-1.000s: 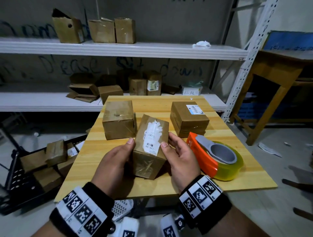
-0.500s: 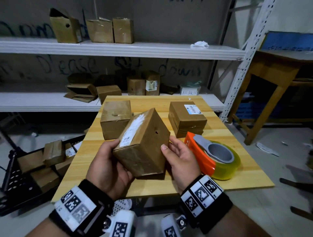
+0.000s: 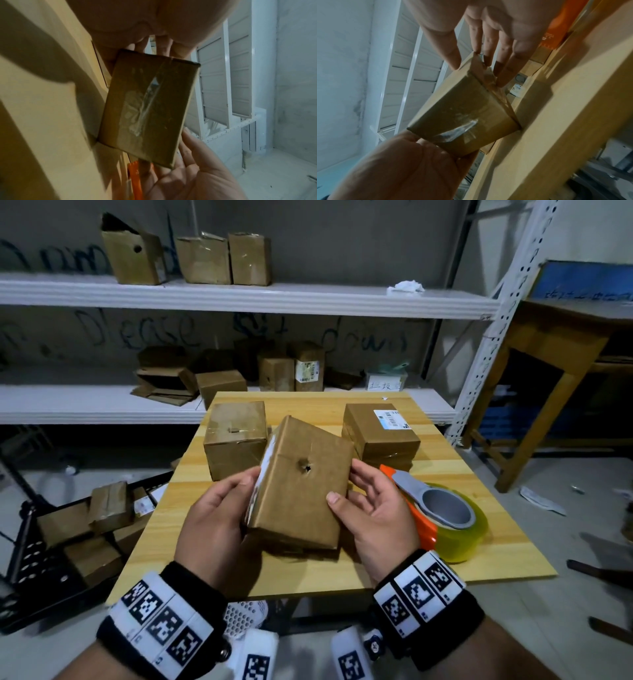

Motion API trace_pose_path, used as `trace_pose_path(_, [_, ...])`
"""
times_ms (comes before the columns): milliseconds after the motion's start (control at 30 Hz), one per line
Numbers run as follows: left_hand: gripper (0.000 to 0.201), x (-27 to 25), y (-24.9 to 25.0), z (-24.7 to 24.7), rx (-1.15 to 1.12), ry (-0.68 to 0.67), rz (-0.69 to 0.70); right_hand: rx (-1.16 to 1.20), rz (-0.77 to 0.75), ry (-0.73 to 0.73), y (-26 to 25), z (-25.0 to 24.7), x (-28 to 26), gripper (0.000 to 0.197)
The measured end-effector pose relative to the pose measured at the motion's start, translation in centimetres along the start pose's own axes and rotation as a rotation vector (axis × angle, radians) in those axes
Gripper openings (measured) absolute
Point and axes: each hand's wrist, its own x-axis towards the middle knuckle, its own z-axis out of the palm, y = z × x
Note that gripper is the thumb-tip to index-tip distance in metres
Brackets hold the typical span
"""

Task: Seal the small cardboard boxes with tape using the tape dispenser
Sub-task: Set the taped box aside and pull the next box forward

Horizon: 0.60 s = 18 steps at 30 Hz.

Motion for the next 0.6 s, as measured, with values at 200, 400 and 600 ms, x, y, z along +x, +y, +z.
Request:
trace_pose_path(200, [0.04,0.1,-0.7,0.3,-0.148,-0.051,-0.049,-0.009,-0.006,0.003,0.2,-0.3,0.2,0.057])
trace_pose_path(400, [0.025,1.0,-1.2,-0.4,0.023,-0.079,-0.057,-0.106,-0.003,0.027,-0.1,-0.6,0.3,0.051])
trace_pose_path(600, [0.036,1.3,-1.9,-0.8,0.063,-0.077,-0.157,-0.185,0.038,0.02,-0.6,-0.7,0.0,0.043])
